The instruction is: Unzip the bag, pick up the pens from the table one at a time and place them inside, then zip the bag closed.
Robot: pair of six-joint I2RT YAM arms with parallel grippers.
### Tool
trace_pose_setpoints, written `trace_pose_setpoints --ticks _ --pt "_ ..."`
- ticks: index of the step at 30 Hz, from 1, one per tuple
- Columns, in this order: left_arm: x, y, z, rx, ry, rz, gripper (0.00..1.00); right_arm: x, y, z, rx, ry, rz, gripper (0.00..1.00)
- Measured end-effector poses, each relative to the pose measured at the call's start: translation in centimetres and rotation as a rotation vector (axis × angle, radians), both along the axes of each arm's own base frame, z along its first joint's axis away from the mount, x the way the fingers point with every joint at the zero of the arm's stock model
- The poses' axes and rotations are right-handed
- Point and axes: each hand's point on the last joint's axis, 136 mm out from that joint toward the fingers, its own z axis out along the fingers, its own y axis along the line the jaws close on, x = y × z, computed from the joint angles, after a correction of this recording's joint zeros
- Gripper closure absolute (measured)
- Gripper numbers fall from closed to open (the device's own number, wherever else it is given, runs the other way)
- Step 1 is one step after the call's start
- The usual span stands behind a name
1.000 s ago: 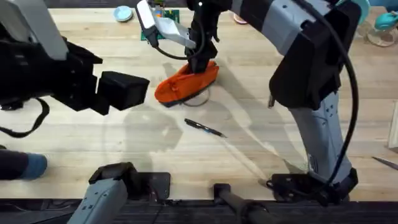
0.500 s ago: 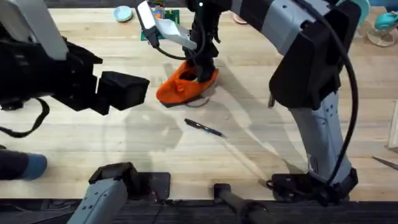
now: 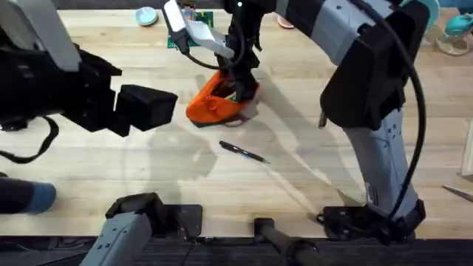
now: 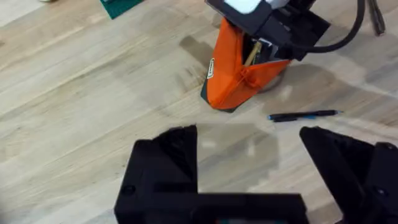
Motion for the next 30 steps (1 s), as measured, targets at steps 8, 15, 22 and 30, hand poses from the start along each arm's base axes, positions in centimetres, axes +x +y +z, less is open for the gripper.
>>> trace_pose_setpoints --ticks 8,15,22,30 --pt "0.0 0.0 0.0 0.000 0.000 0.000 0.006 0.1 -0.1 0.1 0.018 0.016 -0.021 0.006" --pt "0.0 0.0 0.0 0.000 0.000 0.000 0.006 0.9 -0.3 1.0 0.048 0.026 -0.088 0.006" --pt "0.0 0.0 0.0 0.000 0.000 0.000 0.007 1.9 -1.4 3.3 0.075 -0.001 -0.147 0.005" --pt "0.0 0.0 0.0 0.000 0.000 0.000 0.007 2.2 -2.1 6.7 0.111 -0.039 -0.237 0.005"
